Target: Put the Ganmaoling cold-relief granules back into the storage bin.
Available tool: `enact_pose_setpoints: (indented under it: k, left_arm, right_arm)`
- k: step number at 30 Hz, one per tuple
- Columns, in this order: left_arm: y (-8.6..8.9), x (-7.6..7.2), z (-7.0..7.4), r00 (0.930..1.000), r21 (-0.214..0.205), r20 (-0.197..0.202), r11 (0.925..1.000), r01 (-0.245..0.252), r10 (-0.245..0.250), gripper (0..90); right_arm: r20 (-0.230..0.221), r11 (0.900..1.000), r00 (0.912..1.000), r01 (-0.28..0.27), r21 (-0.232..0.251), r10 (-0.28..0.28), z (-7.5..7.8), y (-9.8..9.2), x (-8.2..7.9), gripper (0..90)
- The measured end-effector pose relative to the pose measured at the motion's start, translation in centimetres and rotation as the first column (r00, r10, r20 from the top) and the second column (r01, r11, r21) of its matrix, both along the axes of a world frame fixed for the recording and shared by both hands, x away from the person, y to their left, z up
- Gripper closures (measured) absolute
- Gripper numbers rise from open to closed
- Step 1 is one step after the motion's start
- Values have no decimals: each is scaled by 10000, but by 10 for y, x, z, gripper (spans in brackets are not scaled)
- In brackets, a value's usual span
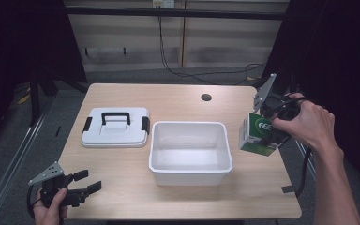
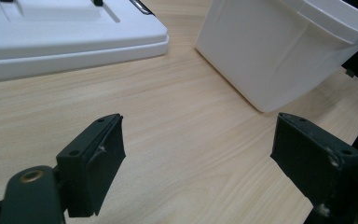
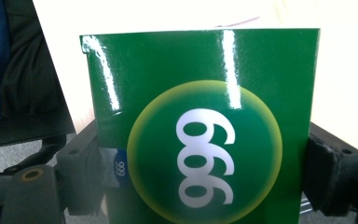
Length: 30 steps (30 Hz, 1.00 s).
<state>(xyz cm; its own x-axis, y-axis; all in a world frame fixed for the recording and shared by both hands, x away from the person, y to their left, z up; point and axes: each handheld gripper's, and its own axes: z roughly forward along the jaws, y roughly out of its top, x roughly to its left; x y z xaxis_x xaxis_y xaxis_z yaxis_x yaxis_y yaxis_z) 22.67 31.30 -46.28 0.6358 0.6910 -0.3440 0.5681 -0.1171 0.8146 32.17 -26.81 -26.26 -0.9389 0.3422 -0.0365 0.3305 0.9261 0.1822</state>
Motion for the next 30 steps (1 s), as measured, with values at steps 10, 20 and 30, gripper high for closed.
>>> enact_pose_setpoints:
  k: [10,20,30]
  left_arm:
    - [-1,2,0,10000,-19,-6,10000,-36,36,167]
    - [-2,4,-1,10000,-8,-43,10000,71,-71,167]
    - [-3,2,0,10000,19,34,10000,89,-89,167]
  right_arm:
    - [-1,9989,9991,-435,156,435,4,26,13,160]
    - [-288,9952,9952,-946,-239,939,-6,51,21,160]
    - [-232,9924,9927,-1193,-310,1186,-16,69,25,160]
